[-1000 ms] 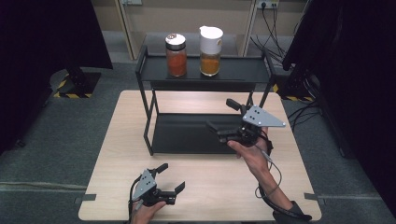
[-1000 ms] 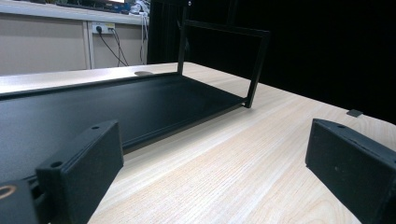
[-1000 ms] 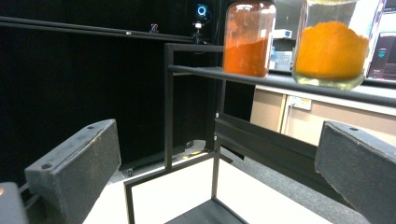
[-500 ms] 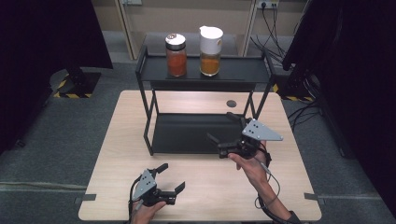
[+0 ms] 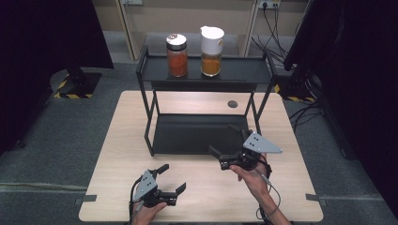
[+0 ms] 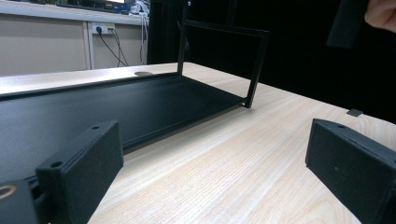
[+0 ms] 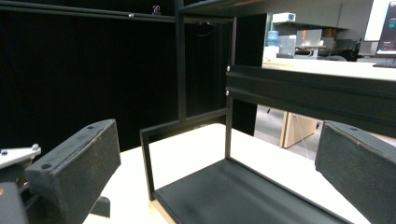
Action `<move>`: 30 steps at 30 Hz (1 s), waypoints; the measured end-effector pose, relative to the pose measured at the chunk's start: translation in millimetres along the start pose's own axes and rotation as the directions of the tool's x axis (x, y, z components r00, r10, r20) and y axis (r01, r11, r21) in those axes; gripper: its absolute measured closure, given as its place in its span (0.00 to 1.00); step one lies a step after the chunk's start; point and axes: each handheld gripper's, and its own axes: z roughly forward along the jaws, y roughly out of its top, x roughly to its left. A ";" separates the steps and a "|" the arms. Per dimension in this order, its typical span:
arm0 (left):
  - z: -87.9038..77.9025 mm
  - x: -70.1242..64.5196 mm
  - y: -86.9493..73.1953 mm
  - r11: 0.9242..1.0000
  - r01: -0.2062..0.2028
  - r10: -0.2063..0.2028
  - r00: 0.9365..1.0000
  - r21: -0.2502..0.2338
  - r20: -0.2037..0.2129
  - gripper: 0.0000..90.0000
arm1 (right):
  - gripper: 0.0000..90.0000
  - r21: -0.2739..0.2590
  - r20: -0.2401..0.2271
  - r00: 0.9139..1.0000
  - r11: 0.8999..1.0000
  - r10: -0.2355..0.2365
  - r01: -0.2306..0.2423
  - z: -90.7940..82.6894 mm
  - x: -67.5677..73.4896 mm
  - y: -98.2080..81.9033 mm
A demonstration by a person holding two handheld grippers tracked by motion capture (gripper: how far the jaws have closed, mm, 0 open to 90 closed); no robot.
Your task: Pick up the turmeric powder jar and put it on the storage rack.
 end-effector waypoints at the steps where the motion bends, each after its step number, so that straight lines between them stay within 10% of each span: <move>1: 0.0 -0.1 -0.1 1.000 0.001 -0.001 1.000 0.000 0.000 0.04 | 0.00 0.002 0.001 1.000 1.000 0.000 0.000 -1.0 0.9 -1.9; 30: -0.1 -0.3 -0.1 1.000 -0.001 0.001 1.000 -0.001 -0.004 0.04 | 0.00 0.059 -0.012 1.000 0.998 0.019 -0.019 -12.4 17.8 -42.8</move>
